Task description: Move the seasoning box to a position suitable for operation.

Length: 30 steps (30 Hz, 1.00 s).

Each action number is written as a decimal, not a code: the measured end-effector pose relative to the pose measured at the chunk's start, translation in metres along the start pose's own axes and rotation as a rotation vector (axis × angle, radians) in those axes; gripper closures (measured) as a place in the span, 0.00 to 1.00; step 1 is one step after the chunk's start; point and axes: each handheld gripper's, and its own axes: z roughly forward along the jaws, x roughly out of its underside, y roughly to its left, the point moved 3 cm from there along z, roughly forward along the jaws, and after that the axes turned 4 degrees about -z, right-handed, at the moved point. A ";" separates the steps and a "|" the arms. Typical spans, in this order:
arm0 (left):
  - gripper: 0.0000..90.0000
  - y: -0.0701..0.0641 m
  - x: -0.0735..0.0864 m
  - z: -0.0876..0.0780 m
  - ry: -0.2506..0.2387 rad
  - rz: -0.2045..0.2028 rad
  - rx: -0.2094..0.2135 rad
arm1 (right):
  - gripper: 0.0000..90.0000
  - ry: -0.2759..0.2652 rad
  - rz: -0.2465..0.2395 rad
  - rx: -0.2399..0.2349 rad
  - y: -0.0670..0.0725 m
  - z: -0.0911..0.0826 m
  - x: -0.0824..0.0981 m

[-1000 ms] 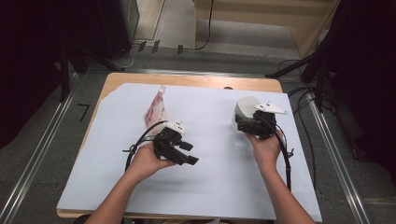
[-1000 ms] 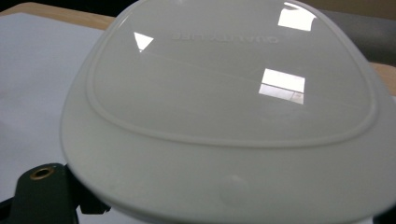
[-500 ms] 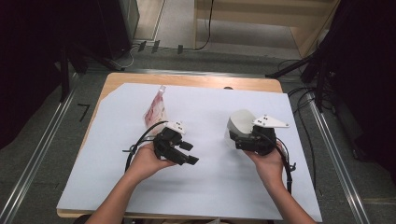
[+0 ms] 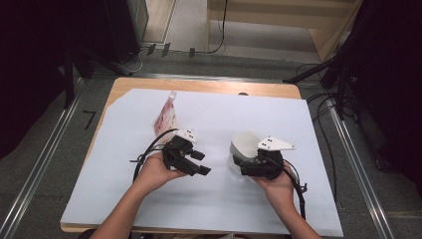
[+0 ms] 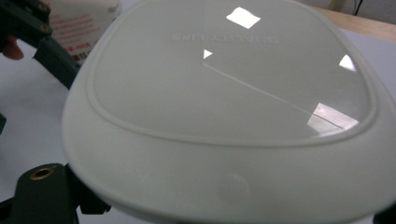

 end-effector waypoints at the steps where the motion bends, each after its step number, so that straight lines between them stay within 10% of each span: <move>1: 0.41 0.000 0.000 0.000 0.000 -0.003 0.000 | 0.17 0.002 -0.009 -0.005 0.003 0.002 0.001; 15: 0.41 0.001 0.001 -0.001 0.011 -0.001 -0.007 | 0.17 -0.005 -0.075 -0.013 0.022 0.018 0.009; 30: 0.41 0.002 0.001 -0.002 0.002 -0.005 -0.008 | 0.15 0.040 -0.031 -0.047 0.020 0.008 0.009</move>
